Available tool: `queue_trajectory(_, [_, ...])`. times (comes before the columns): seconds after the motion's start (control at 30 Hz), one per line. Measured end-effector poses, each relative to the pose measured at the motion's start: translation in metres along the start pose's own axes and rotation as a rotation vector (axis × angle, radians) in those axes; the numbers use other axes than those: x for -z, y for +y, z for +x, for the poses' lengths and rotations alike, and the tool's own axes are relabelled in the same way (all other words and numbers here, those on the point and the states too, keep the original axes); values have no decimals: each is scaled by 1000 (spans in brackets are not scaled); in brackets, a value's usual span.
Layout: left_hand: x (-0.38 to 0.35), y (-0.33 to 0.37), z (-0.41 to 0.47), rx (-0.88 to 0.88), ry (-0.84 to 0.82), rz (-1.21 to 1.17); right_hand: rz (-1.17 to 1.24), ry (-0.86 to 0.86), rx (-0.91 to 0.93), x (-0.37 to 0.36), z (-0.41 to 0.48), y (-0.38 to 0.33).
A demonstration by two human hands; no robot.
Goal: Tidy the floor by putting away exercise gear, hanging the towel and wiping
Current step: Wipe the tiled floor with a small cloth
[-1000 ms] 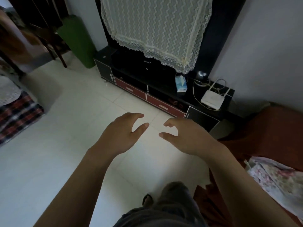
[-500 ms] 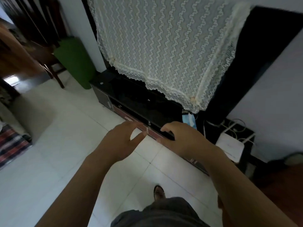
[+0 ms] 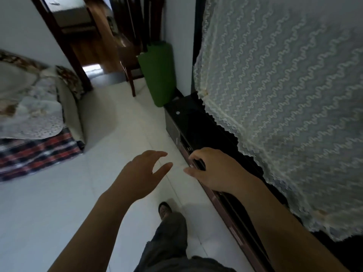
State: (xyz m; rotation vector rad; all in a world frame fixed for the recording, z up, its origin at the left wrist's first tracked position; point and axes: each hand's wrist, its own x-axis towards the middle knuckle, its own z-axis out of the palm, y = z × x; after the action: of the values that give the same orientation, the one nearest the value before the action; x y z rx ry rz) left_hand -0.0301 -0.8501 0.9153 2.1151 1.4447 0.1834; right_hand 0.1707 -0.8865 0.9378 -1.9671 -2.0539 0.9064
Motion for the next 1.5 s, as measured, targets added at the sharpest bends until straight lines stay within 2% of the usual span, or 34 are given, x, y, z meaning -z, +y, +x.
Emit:
queue_trajectory(0.33, [125, -88, 207, 23, 103, 31, 5, -1, 76, 73, 245, -48])
queue_trajectory(0.73, [209, -177, 441, 72, 98, 14, 17, -80, 89, 131, 516, -49])
queue_trajectory(0.93, [276, -224, 571, 173, 130, 15, -50, -157, 150, 180, 683, -71])
queue_trajectory(1.17, [339, -290, 669, 273, 176, -22, -102, -242, 259, 207, 832, -122])
queue_trajectory(1.5, [438, -414, 848, 198, 135, 12, -93, -176, 201, 230, 1041, -180])
